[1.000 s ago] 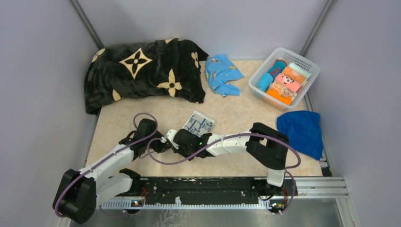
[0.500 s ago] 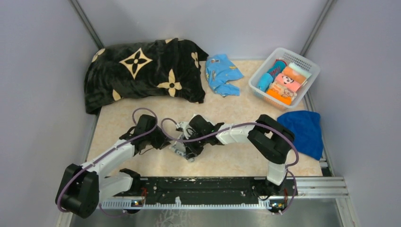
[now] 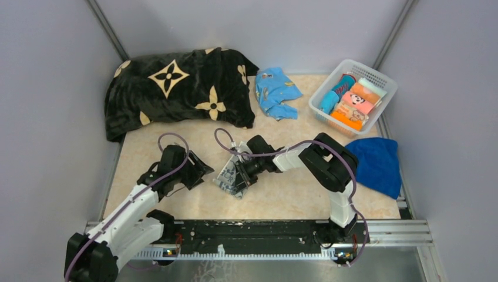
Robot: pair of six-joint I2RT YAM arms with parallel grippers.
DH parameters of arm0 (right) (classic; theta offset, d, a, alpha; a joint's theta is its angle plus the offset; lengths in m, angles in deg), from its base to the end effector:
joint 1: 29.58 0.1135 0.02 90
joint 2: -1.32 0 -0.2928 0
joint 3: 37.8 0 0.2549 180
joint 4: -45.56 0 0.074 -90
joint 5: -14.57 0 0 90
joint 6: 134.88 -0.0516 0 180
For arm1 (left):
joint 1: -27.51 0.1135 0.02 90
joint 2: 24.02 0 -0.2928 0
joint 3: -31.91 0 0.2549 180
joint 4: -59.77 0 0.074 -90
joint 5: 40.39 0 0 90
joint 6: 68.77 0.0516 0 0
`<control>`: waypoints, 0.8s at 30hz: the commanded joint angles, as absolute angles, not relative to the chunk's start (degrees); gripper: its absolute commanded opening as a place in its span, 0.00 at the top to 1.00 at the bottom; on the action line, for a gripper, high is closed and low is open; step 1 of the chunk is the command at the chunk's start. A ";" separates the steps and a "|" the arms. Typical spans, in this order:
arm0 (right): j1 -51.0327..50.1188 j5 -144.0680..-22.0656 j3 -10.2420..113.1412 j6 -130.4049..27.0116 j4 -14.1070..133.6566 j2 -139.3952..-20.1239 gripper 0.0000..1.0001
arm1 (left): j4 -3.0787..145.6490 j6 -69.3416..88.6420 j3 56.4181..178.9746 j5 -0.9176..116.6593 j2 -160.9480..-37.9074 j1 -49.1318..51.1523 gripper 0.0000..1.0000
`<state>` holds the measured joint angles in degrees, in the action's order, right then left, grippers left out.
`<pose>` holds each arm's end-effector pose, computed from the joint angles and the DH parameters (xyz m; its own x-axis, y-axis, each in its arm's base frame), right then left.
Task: Roll the towels
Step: Roll the towel at the center of the board.
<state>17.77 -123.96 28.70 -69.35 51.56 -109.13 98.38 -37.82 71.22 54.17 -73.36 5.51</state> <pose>0.2259 0.3023 0.1281 -0.8091 -0.4735 -0.3481 -0.5258 0.3188 0.7886 0.1497 -0.0649 0.1971 -0.7199 -0.6312 -0.2887 -0.3797 0.7063 -0.5974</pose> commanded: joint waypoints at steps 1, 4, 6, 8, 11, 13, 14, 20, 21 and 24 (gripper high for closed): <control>16.36 -126.80 29.03 -72.29 47.99 -111.48 0.91 | 98.26 -34.75 68.53 59.94 -72.20 5.82 0.31; 16.07 -127.01 28.97 -73.13 47.46 -112.47 0.91 | 93.47 -34.79 66.42 66.28 -74.11 5.80 0.32; 15.87 -127.41 28.77 -73.95 46.46 -112.98 0.91 | 92.26 -34.79 66.25 67.72 -76.04 5.75 0.35; 15.62 -127.46 28.53 -74.85 45.55 -113.34 0.91 | 92.48 -34.71 66.50 67.59 -77.46 5.76 0.37; 15.42 -127.41 28.39 -75.15 45.21 -113.54 0.91 | 93.04 -35.68 65.94 67.30 -77.20 5.77 0.40; 15.36 -127.41 28.42 -75.20 45.16 -113.49 0.91 | 93.25 -36.64 64.96 66.84 -74.89 5.79 0.39; 15.33 -127.43 28.40 -75.20 45.16 -113.62 0.91 | 93.36 -37.18 64.31 66.64 -73.28 5.72 0.37; 15.23 -127.41 28.19 -75.73 44.51 -113.69 0.91 | 95.22 -38.26 62.20 65.61 -67.21 5.82 0.35; 15.17 -127.45 28.20 -75.85 44.50 -113.73 0.91 | 94.87 -38.35 61.89 65.89 -67.29 5.75 0.36; 15.17 -127.46 28.07 -75.93 44.33 -113.81 0.90 | 91.79 -38.44 61.28 67.36 -69.72 5.78 0.39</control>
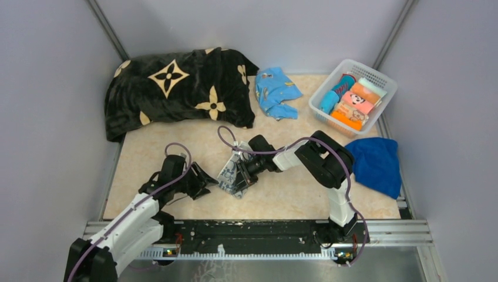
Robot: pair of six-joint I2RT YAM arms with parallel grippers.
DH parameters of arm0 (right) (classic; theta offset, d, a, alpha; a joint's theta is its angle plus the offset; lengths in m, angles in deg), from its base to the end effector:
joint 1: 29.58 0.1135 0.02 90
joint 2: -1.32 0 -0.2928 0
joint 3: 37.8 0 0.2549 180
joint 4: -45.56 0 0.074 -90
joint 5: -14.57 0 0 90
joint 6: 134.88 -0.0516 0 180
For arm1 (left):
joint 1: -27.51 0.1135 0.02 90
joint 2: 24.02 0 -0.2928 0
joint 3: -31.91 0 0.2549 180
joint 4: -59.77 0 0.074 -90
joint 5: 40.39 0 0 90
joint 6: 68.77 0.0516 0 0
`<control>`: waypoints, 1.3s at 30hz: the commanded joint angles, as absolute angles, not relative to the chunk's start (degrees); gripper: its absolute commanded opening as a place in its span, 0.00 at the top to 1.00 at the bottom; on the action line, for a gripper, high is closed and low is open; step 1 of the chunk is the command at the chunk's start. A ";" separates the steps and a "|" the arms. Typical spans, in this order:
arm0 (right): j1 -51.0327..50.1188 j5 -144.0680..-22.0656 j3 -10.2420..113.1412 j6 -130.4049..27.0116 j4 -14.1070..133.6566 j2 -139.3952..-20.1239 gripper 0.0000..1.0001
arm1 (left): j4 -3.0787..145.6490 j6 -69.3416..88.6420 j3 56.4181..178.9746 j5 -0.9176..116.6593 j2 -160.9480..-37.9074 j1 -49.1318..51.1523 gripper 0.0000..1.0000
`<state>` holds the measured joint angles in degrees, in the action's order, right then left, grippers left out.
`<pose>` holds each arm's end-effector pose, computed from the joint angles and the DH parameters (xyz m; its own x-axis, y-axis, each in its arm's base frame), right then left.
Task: Roll the towels
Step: Roll the towel at the center of the board.
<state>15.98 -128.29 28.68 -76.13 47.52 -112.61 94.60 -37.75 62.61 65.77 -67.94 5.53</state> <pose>0.2364 0.2998 0.1135 -0.8666 -0.4363 -0.2422 -0.4032 0.3261 0.8551 0.1243 -0.0657 0.1664 -0.8114 -0.5602 -0.1671 -0.3169 0.6617 -0.6796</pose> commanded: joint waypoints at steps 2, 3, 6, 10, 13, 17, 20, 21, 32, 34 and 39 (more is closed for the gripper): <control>15.18 -127.46 28.14 -75.97 44.47 -113.74 0.90 | 89.35 -38.05 61.53 68.38 -72.75 5.76 0.40; 15.18 -127.46 28.09 -75.85 44.57 -113.58 0.90 | 88.36 -37.73 61.71 68.61 -74.53 5.74 0.40; 15.21 -127.22 28.06 -75.44 45.00 -113.06 0.88 | 85.30 -37.30 62.67 69.11 -80.01 5.74 0.43; 15.24 -126.62 28.10 -74.33 46.35 -110.96 0.80 | 83.15 -37.64 63.19 68.93 -84.02 5.73 0.46; 15.32 -123.76 28.16 -71.85 49.89 -107.81 0.72 | 83.24 -38.06 62.91 68.10 -85.25 5.72 0.46; 16.49 -116.74 28.59 -67.90 56.44 -102.46 0.64 | 83.19 -39.16 62.21 67.48 -85.54 5.73 0.47; 18.68 -108.43 29.84 -63.90 62.76 -98.39 0.61 | 83.03 -39.65 61.65 67.13 -85.56 5.76 0.47; 19.63 -105.48 30.45 -62.98 64.80 -97.30 0.61 | 82.99 -39.80 61.47 67.08 -85.61 5.72 0.47; 31.35 -95.62 34.24 -56.71 70.08 -90.69 0.62 | 82.70 -40.58 61.01 66.92 -86.93 5.73 0.47; 32.31 -97.67 35.16 -56.57 69.89 -92.25 0.62 | 82.71 -40.67 60.87 66.92 -86.90 5.79 0.47; 33.61 -98.48 37.06 -56.24 69.54 -96.66 0.62 | 83.22 -40.72 60.76 66.60 -86.82 5.74 0.47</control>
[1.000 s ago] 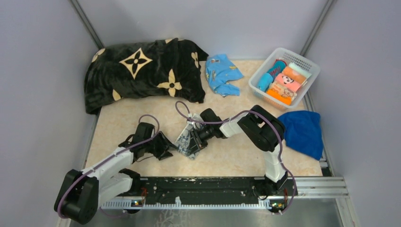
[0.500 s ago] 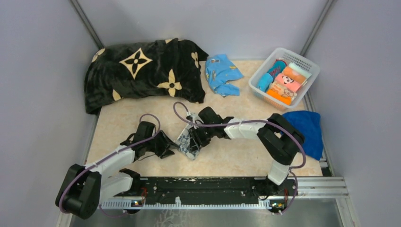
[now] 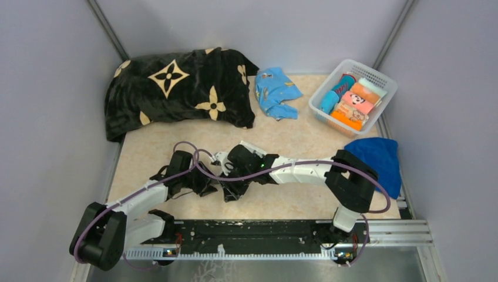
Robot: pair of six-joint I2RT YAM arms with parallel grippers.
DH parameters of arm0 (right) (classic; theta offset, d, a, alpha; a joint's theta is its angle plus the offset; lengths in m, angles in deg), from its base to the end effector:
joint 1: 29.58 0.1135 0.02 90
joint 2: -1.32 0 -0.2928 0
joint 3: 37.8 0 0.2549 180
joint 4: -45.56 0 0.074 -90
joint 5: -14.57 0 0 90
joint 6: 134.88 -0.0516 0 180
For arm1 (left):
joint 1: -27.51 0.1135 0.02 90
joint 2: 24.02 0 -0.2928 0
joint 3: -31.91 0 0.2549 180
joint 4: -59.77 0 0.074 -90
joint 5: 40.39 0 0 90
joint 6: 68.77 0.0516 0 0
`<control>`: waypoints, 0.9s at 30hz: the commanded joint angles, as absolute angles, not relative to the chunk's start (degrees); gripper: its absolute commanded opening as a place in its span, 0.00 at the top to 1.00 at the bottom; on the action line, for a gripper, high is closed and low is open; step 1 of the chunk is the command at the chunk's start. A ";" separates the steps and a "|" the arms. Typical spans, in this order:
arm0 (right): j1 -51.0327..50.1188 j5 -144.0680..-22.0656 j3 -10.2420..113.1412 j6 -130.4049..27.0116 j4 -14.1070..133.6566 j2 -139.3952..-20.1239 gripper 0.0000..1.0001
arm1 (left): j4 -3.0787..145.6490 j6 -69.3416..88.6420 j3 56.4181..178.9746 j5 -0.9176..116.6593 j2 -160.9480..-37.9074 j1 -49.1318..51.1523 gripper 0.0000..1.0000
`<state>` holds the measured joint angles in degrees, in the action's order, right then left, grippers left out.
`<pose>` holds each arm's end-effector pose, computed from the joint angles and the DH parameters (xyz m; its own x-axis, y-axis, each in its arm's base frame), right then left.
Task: Roll the towels
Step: Roll the towel at the center of the board.
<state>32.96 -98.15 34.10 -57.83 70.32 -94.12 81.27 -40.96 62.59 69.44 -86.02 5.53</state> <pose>0.1494 0.3307 0.2124 -0.5455 -0.6014 -0.5837 -0.8360 0.3408 0.4301 0.1551 -0.0815 0.1419 -0.8243 -0.5646 -0.0429 -0.4005 0.6349 -0.6606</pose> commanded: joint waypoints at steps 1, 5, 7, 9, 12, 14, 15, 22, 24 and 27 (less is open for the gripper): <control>33.62 -97.33 37.23 -56.10 69.62 -97.04 0.62 | 83.31 -40.72 60.71 66.60 -86.71 5.77 0.47; 33.57 -94.00 39.09 -54.87 72.59 -98.51 0.62 | 83.32 -40.72 60.64 66.46 -86.61 5.80 0.47; 33.59 -92.26 39.43 -54.65 73.59 -98.61 0.62 | 83.33 -40.63 60.73 66.51 -86.68 5.71 0.47; 33.57 -90.47 39.66 -54.48 74.58 -98.30 0.62 | 83.36 -40.53 60.82 66.46 -86.84 5.71 0.47; 33.56 -88.74 39.76 -54.33 75.59 -97.38 0.62 | 83.21 -40.55 60.73 66.36 -87.10 5.72 0.47; 33.55 -87.51 39.84 -54.16 76.22 -97.26 0.62 | 83.11 -40.36 60.81 66.25 -87.36 5.73 0.47; 33.62 -86.99 39.95 -53.93 76.58 -97.33 0.62 | 82.98 -40.31 60.88 66.24 -87.53 5.72 0.47; 33.61 -84.91 39.98 -53.40 77.56 -97.63 0.63 | 83.06 -39.93 61.61 66.04 -88.42 5.75 0.47; 33.63 -84.36 39.98 -53.16 77.77 -97.08 0.63 | 83.06 -39.93 61.61 65.81 -88.51 5.76 0.47; 33.61 -83.78 39.91 -52.91 77.68 -95.90 0.63 | 83.06 -39.79 61.78 65.75 -88.77 5.79 0.47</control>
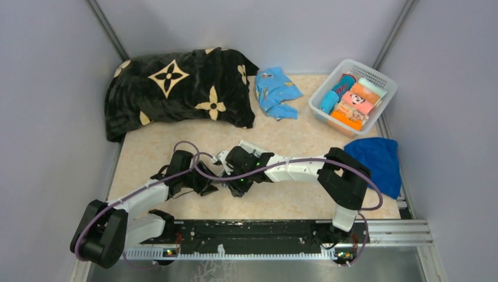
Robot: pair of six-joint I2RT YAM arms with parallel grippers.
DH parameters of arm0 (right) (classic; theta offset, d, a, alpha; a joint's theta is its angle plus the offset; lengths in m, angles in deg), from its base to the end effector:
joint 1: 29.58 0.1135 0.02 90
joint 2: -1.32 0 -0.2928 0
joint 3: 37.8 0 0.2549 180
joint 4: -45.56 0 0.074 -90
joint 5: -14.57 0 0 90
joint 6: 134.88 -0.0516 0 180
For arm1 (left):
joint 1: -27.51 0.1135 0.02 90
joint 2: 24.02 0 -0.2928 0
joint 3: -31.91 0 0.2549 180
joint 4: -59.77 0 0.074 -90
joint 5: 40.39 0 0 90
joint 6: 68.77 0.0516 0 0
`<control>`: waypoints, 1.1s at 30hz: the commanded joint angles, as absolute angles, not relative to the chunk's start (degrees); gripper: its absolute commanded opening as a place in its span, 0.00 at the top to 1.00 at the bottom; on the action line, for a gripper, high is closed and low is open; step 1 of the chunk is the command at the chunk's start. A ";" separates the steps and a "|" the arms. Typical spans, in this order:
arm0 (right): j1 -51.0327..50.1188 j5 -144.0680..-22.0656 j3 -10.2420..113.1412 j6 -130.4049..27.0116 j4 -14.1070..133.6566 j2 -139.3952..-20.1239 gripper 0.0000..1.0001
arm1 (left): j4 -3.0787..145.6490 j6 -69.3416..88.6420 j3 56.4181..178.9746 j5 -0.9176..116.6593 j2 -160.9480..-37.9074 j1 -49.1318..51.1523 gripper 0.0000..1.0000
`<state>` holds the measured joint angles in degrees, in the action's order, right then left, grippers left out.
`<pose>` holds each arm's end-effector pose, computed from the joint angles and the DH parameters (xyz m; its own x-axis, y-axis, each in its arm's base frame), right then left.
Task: Roll the towels
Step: Roll the towel at the center of the board.
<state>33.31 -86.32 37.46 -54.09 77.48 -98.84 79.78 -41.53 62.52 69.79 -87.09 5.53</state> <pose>0.1604 0.3348 0.1900 -0.5239 -0.6785 -0.5149 -0.8483 0.4701 0.2437 0.1575 -0.0828 0.1406 -0.8222 -0.5681 -0.0356 -0.4038 0.6263 -0.6668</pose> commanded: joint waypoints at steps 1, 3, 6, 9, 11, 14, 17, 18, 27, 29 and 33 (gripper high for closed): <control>33.61 -83.73 39.97 -52.76 77.67 -95.59 0.63 | 83.06 -39.83 61.93 65.77 -88.86 5.73 0.47; 33.61 -83.23 39.98 -52.58 77.74 -95.22 0.63 | 83.15 -39.67 62.11 65.61 -89.14 5.71 0.47; 33.61 -82.28 40.11 -52.12 78.26 -95.14 0.63 | 83.20 -39.47 62.35 65.44 -89.60 5.76 0.47; 33.61 -81.77 40.17 -51.73 78.65 -95.06 0.63 | 83.21 -39.23 62.57 65.36 -90.08 5.80 0.47; 33.77 -81.61 40.07 -51.48 78.74 -94.64 0.63 | 83.23 -39.07 62.77 65.35 -90.56 5.76 0.47; 33.96 -81.34 40.06 -51.10 78.74 -94.63 0.63 | 83.28 -38.88 63.15 65.29 -91.34 5.79 0.47; 34.13 -80.30 40.00 -50.55 78.84 -95.82 0.63 | 83.23 -38.57 63.58 65.25 -92.22 5.80 0.48; 34.20 -79.96 39.86 -50.25 78.62 -96.41 0.63 | 83.16 -38.46 63.67 65.25 -92.47 5.72 0.48; 36.93 -71.72 39.09 -48.37 80.52 -101.94 0.62 | 83.29 -37.71 64.24 64.19 -95.75 5.76 0.50; 37.68 -69.81 38.82 -47.95 81.07 -102.85 0.61 | 83.45 -37.38 64.46 63.84 -96.59 5.72 0.51; 39.50 -64.87 38.22 -47.18 82.38 -104.37 0.59 | 83.58 -36.94 64.77 63.66 -98.22 5.72 0.51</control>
<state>37.94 -71.57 38.23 -48.70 78.99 -100.81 78.58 -40.42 66.56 70.78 -94.83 5.53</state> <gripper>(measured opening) 0.401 0.493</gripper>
